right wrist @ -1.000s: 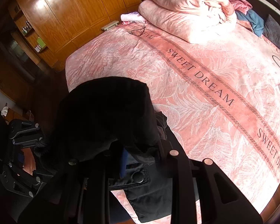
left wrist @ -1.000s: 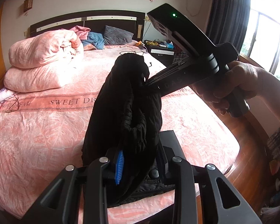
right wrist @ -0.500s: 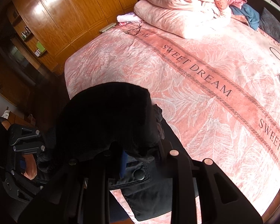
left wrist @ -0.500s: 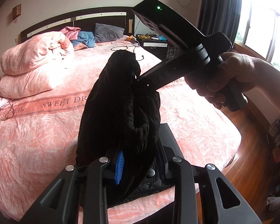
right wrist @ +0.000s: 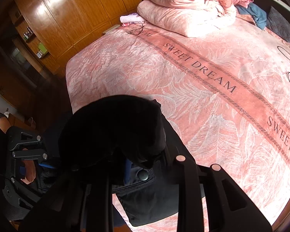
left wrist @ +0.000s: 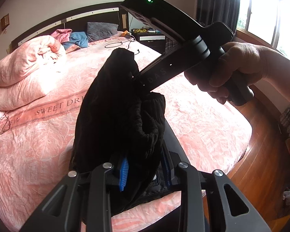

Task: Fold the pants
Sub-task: 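Lift the pants with both grippers and fold them over onto themselves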

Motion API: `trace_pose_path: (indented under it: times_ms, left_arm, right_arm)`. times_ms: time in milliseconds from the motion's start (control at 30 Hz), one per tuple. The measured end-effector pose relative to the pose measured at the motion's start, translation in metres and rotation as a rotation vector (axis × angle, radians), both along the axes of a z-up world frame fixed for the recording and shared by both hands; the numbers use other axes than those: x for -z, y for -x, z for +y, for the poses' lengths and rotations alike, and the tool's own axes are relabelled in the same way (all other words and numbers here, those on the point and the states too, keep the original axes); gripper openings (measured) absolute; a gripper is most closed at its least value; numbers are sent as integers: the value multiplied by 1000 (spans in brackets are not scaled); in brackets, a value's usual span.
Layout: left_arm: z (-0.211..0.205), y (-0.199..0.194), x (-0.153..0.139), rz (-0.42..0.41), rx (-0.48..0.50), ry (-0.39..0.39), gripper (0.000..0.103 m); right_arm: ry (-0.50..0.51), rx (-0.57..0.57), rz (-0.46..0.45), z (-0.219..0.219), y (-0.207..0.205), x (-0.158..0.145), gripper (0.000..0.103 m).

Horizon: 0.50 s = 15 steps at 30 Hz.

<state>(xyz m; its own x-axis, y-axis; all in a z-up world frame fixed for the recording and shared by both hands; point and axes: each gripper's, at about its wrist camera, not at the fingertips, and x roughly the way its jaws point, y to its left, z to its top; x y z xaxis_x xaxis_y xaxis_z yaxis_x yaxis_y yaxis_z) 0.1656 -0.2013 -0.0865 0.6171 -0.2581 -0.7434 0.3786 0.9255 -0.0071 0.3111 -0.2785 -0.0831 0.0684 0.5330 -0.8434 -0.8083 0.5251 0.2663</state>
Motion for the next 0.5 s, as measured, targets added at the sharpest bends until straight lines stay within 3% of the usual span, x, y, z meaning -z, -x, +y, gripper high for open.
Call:
trace_pose_path:
  times_ms: [500]
  left_arm:
    - [-40, -5, 37, 27, 65, -81, 29]
  right_arm:
    - [-9, -11, -22, -37, 1, 36, 24]
